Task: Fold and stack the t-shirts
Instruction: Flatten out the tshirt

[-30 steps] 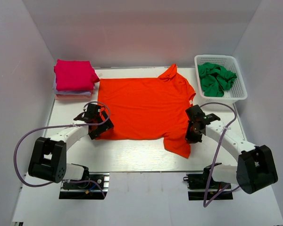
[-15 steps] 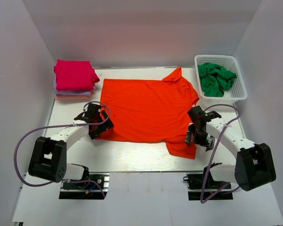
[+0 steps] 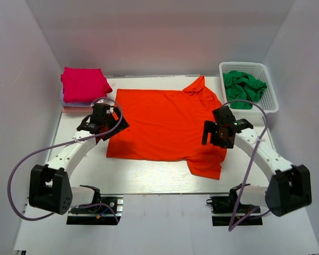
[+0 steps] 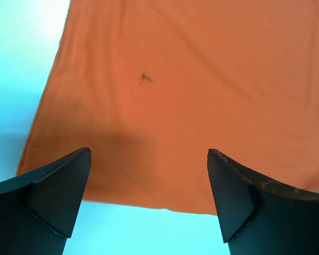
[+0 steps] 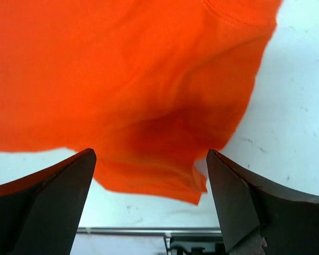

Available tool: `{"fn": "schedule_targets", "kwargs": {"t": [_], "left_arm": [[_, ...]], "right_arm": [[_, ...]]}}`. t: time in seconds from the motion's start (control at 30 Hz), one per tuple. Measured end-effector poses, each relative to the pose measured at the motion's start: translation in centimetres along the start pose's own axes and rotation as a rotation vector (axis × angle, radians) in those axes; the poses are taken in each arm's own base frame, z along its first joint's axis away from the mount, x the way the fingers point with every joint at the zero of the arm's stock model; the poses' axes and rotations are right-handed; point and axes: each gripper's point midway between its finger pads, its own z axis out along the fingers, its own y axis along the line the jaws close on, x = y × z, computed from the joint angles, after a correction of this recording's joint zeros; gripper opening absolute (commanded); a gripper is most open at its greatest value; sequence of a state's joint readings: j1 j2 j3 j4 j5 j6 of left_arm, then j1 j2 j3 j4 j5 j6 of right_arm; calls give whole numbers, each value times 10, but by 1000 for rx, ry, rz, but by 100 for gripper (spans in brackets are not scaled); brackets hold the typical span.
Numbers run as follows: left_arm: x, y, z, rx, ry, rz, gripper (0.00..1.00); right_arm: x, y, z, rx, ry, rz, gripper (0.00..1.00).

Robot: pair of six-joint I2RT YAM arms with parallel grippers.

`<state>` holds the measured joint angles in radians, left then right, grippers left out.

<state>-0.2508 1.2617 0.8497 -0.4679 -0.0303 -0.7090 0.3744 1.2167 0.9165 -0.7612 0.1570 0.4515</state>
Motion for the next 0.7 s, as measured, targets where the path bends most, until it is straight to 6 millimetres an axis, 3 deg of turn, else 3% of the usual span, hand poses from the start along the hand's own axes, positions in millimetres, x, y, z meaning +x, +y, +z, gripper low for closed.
{"fn": "schedule_targets", "kwargs": {"t": [0.13, 0.3, 0.5, 0.7], "left_arm": [[-10, -13, 14, 15, 14, 21, 100], [-15, -18, 57, -27, 67, 43, 100], [-17, -11, 98, -116, 108, 62, 100], [-23, -4, 133, -190, 127, 59, 100]], "right_arm": [[0, 0, 29, 40, 50, -9, 90], [-5, 0, 66, 80, 89, -15, 90], [-33, 6, 112, 87, 108, -13, 90], [-73, 6, 132, 88, 68, 0, 90]]}}
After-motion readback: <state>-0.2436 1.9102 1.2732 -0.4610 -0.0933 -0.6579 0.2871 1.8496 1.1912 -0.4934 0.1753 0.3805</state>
